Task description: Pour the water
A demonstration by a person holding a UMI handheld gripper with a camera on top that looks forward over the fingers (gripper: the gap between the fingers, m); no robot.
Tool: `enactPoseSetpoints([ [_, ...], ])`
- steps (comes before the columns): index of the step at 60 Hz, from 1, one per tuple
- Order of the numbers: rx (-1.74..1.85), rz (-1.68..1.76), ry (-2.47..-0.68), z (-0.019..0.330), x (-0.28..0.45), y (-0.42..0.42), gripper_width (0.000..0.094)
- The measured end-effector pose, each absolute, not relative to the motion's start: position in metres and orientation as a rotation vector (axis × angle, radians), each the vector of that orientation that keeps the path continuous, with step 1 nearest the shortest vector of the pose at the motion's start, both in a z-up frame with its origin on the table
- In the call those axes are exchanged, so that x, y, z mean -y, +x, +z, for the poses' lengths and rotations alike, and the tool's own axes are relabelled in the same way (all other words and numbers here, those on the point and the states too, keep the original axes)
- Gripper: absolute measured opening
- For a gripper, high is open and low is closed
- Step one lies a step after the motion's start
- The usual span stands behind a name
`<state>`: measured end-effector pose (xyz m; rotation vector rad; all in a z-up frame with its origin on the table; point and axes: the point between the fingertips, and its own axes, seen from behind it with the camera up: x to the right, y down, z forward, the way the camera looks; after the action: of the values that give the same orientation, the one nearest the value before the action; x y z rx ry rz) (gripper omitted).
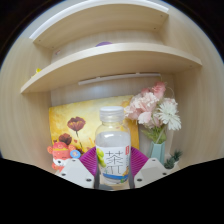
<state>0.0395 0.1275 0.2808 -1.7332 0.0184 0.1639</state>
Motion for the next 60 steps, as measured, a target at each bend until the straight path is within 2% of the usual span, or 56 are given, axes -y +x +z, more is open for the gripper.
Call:
enactPoseSetpoints([
  [9,0.053,-0.016,-1.780,0.222,-0.134,0.092,0.0403],
  [16,0.026,-0.029,-1.838,0.171,-0.139,0.119,0.0401],
  [34,-0.062,-0.002,-1.898,0.083,-0.145,0.149,0.0402],
  [37,-0.059,-0.006,-1.897,0.073,-0.145,0.152,0.0405],
  [49,-0.054,0.028,-1.826,0.076,-0.141,0.151,0.0415],
  [60,-0.066,0.020,-1.844,0.075,-0.142,0.153,0.0544],
])
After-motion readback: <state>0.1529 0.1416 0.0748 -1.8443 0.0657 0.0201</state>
